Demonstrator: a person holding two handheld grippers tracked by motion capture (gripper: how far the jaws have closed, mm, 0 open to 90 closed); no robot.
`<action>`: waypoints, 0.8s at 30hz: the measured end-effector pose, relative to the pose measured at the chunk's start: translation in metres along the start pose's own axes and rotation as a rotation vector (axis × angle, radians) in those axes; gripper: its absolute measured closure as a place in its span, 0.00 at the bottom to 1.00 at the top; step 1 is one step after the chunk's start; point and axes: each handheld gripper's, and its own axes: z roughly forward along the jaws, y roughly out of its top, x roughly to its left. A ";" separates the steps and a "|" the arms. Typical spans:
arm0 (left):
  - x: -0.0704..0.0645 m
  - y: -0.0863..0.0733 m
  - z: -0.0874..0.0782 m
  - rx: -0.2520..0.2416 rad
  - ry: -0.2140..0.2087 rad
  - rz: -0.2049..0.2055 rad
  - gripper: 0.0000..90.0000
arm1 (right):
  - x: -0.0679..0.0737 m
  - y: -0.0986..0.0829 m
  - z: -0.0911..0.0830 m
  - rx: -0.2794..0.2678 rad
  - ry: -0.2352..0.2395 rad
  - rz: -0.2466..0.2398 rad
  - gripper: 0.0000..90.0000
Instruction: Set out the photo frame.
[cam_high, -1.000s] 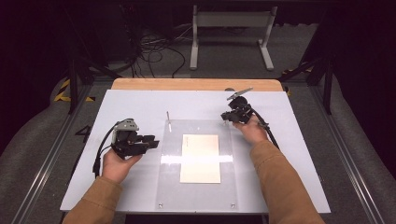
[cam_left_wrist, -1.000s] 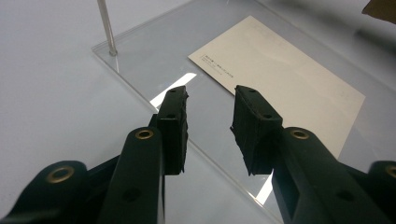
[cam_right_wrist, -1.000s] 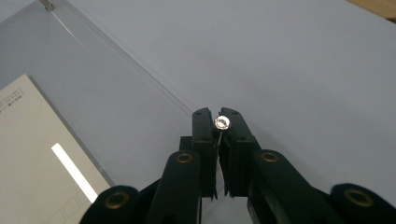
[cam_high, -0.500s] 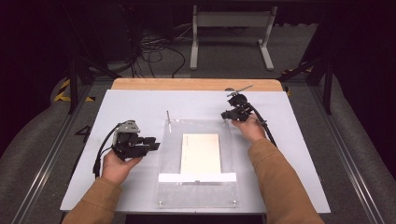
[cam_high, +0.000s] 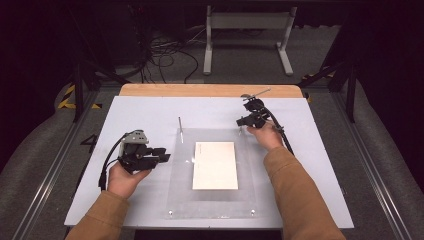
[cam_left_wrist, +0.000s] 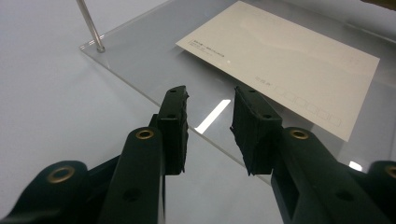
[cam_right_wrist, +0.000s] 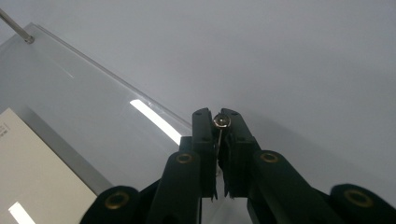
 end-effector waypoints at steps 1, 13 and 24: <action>0.000 0.000 -0.001 0.000 0.002 0.011 0.72 | -0.001 0.000 0.000 0.000 0.004 0.006 0.95; -0.021 -0.010 -0.016 0.015 -0.013 0.085 0.69 | -0.003 0.005 0.002 0.022 0.003 0.052 0.95; -0.048 -0.023 -0.047 -0.006 0.008 0.156 0.60 | -0.003 0.008 0.002 0.040 0.005 0.082 0.95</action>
